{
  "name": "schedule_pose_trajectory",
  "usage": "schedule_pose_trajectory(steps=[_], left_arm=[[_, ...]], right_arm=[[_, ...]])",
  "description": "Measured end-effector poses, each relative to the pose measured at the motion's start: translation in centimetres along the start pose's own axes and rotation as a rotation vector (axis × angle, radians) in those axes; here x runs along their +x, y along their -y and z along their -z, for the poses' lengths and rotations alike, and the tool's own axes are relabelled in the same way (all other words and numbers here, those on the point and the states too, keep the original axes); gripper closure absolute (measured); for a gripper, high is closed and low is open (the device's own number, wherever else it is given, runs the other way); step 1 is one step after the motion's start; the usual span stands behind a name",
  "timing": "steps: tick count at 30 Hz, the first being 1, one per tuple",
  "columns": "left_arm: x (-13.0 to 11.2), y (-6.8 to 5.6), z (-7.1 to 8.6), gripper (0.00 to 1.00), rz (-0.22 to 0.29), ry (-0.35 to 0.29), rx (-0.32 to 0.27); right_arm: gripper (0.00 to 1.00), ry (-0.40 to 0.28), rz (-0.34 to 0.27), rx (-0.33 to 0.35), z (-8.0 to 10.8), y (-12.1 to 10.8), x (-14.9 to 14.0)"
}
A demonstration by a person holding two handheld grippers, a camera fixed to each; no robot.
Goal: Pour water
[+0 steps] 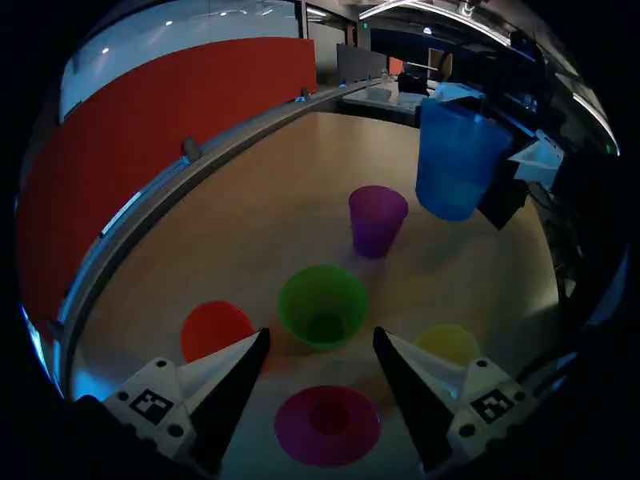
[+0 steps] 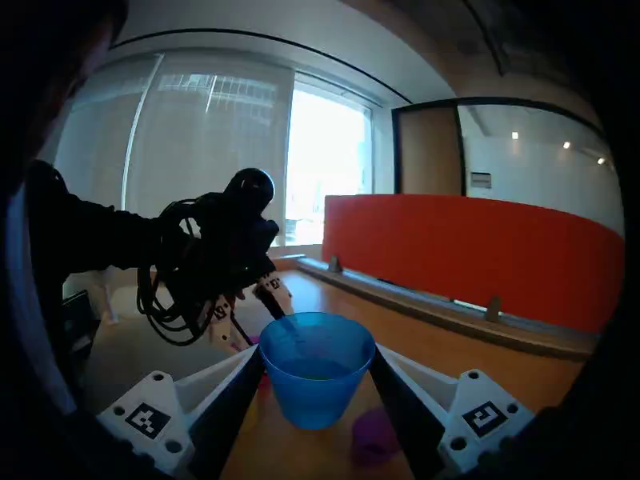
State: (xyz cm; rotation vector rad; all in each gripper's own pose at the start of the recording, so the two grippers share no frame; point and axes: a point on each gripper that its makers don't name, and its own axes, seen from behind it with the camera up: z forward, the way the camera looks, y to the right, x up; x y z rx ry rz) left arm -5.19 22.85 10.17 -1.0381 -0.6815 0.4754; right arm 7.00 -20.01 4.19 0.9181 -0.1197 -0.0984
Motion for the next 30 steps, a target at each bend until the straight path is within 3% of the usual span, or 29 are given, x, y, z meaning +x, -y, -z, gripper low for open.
schedule_pose_trajectory(steps=[30], left_arm=[[0.8,-0.6,-3.4,0.05,-0.015,0.024,-0.005]], right_arm=[[0.09,0.015,0.018,-0.013,0.8,-0.8,-0.7]])
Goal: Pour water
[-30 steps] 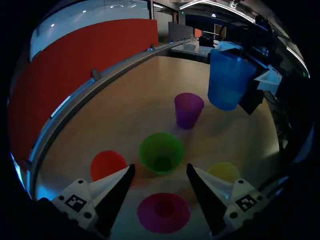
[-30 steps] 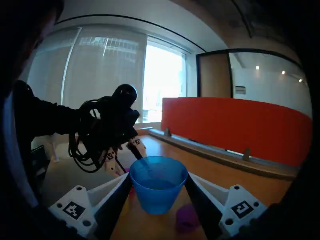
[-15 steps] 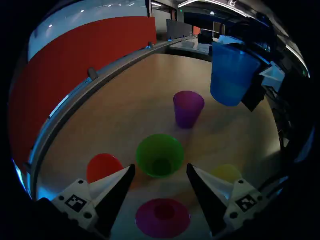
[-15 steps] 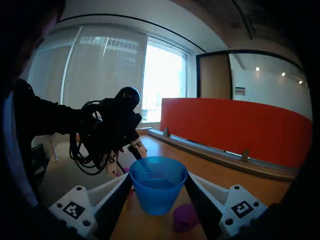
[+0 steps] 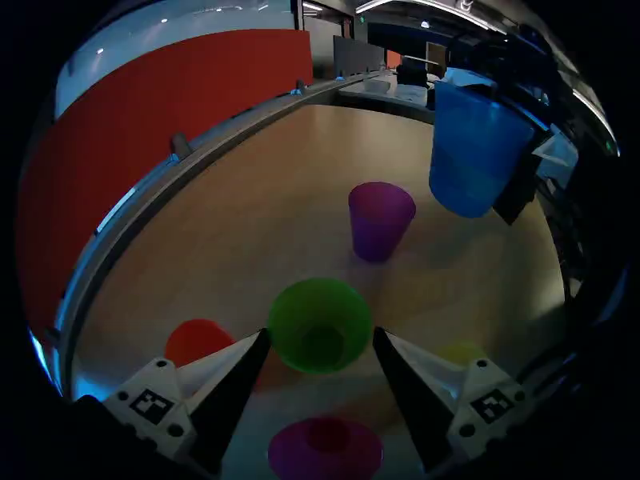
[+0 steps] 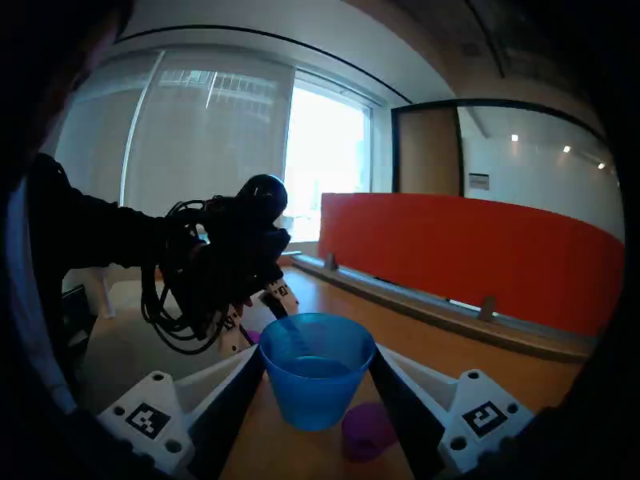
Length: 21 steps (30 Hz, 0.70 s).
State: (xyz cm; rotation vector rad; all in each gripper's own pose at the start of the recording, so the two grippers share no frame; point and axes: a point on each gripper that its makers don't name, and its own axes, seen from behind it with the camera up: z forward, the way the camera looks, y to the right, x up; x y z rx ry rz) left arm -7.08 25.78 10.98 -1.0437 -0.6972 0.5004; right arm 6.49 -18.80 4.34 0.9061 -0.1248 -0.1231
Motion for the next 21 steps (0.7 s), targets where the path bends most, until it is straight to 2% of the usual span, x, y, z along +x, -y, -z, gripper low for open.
schedule_pose_trajectory(steps=[9,12,21], left_arm=[[0.02,0.22,-0.82,0.06,-0.003,0.002,0.012],[0.27,0.43,-0.89,0.1,0.008,-0.011,0.019],[0.2,0.48,-0.59,0.11,0.016,-0.02,0.018]], right_arm=[[0.09,0.001,-0.001,-0.008,0.24,-0.37,-0.07],[0.09,0.001,-0.002,-0.008,0.32,-0.39,-0.13],[0.09,0.003,-0.001,-0.013,0.53,-0.53,-0.12]])
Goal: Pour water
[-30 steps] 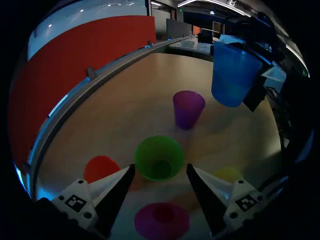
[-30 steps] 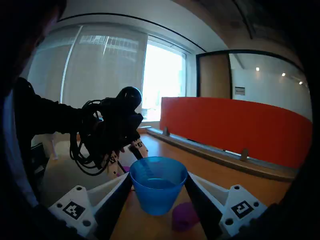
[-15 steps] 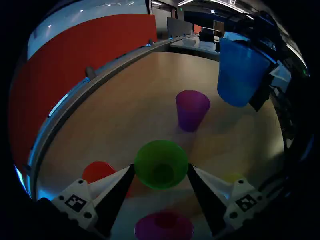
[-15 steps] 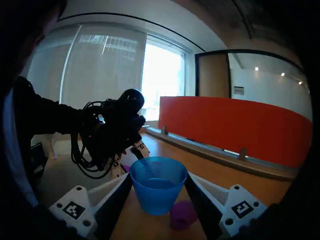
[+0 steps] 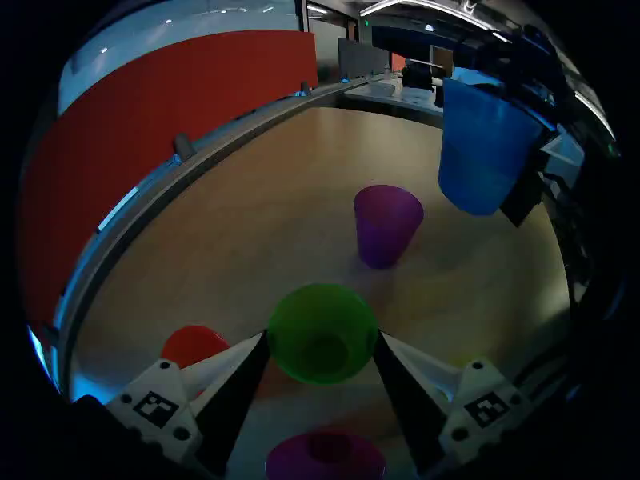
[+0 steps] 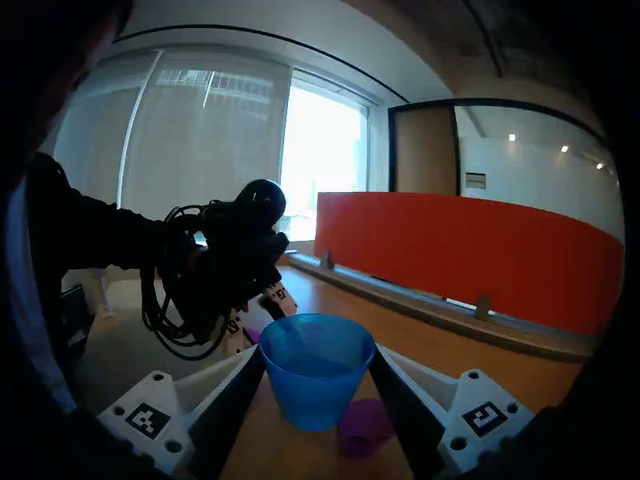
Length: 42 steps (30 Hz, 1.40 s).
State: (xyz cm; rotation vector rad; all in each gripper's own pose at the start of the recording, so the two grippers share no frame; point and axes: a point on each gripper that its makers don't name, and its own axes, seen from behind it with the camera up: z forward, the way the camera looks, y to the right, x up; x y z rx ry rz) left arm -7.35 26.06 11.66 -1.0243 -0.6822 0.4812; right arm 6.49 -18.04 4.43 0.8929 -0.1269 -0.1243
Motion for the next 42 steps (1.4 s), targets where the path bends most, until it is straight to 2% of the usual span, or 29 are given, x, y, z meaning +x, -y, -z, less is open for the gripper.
schedule_pose_trajectory(steps=[10,30,36,42], left_arm=[[1.9,0.5,2.3,0.12,0.056,-0.095,0.016],[7.5,1.3,10.2,0.12,0.156,-0.422,0.134],[8.0,1.3,11.6,0.12,0.163,-0.459,0.159],[8.8,0.8,12.9,0.12,0.157,-0.499,0.167]], right_arm=[[0.09,-0.002,0.004,-0.003,0.3,0.2,0.7],[0.09,-0.013,0.003,-0.014,0.7,0.2,2.2],[0.09,-0.015,0.006,-0.016,1.1,0.2,2.6],[0.09,-0.018,0.008,-0.014,1.4,0.5,3.1]])
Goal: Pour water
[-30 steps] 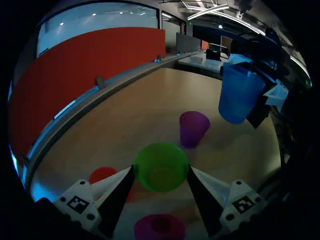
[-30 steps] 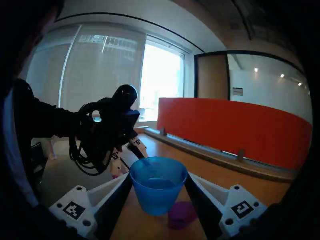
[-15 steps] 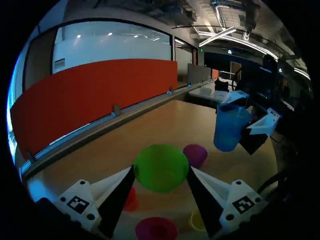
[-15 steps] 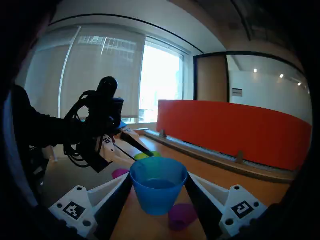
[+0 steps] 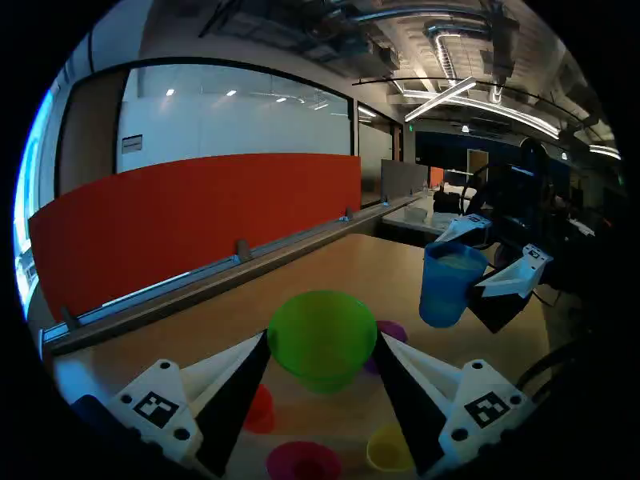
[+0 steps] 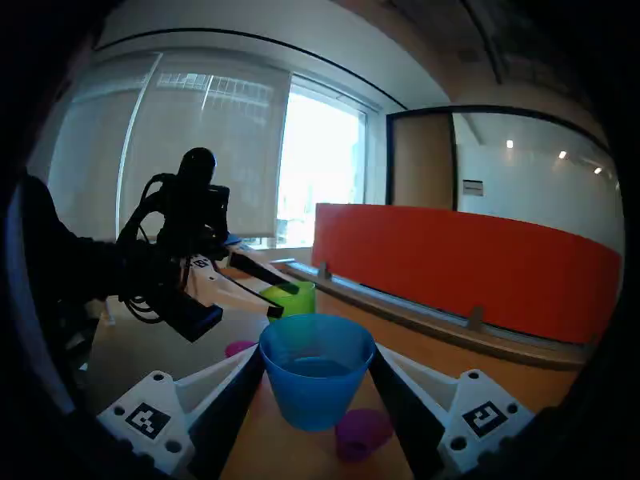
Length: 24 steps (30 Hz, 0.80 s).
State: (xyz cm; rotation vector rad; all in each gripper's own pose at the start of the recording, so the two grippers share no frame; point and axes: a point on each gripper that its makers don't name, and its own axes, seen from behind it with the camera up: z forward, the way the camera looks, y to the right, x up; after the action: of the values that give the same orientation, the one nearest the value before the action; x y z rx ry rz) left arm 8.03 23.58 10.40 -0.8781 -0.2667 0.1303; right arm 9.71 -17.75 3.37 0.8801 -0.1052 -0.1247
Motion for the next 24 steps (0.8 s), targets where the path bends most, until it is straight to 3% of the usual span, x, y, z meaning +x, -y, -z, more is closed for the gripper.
schedule_pose_trajectory(steps=[18,24], left_arm=[[1.9,-0.6,2.1,0.1,0.049,-0.13,0.021],[2.0,-1.0,2.8,0.1,0.034,-0.155,0.025]], right_arm=[[0.09,-0.01,0.014,0.015,0.3,0.9,1.2],[0.09,-0.018,0.028,0.017,0.5,1.4,2.0]])
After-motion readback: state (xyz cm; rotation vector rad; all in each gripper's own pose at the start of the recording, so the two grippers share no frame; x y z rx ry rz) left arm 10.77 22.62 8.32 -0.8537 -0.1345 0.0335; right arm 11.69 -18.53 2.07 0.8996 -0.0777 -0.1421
